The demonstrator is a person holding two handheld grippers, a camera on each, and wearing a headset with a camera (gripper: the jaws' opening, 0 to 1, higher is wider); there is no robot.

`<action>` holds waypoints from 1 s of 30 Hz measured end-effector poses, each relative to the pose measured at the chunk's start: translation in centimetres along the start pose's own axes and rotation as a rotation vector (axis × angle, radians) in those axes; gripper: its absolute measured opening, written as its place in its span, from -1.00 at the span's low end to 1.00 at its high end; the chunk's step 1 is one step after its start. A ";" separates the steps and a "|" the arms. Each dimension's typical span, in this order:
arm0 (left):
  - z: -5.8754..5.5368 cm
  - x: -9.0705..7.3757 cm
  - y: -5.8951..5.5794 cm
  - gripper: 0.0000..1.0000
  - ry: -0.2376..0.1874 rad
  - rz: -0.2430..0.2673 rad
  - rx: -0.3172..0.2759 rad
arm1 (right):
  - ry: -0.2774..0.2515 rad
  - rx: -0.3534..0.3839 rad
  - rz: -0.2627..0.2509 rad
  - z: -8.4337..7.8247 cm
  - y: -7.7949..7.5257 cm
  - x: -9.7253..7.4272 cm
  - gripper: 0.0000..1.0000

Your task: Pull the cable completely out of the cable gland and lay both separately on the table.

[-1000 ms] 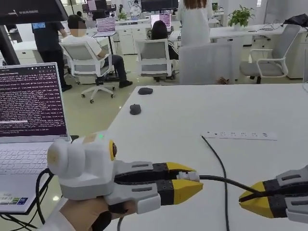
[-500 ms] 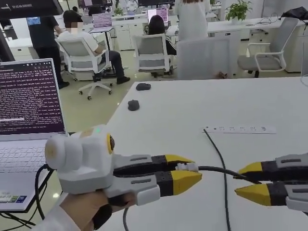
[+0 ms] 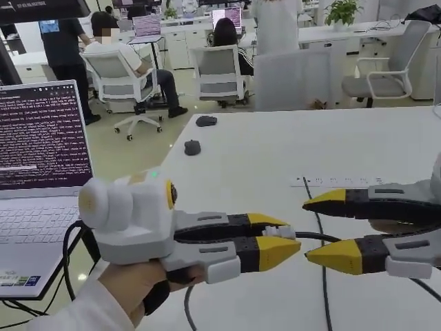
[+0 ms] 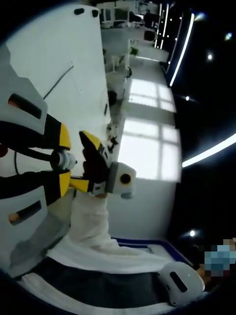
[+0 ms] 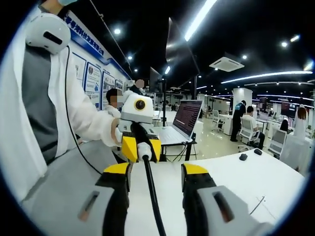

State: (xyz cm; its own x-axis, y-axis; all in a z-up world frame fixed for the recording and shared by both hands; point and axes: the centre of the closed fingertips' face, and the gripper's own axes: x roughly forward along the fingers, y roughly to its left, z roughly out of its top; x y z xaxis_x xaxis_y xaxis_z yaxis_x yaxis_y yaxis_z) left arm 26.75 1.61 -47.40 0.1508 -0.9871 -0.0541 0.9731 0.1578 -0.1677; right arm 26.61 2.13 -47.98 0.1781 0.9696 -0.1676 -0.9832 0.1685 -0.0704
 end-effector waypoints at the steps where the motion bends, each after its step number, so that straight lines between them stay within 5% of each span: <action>1: 0.0 -0.1 0.0 -0.67 0.001 0.000 0.000 | 0.040 -0.026 0.007 -0.6 0.0 0.3 -0.24; 11: -0.4 -0.7 -0.4 -0.67 0.016 0.026 0.026 | 0.088 -0.109 0.112 -1.2 1.9 1.4 -0.94; 30: -1.1 0.1 -0.2 -0.67 0.024 0.019 0.004 | 0.100 -0.102 0.088 -1.7 1.4 0.6 -0.95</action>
State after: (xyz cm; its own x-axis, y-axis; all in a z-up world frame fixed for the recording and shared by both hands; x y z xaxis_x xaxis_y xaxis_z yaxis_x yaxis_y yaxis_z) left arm 26.38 1.51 -48.43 0.1654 -0.9829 -0.0810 0.9708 0.1767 -0.1623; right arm 25.37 2.69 -49.83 0.0999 0.9564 -0.2745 -0.9869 0.0601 -0.1500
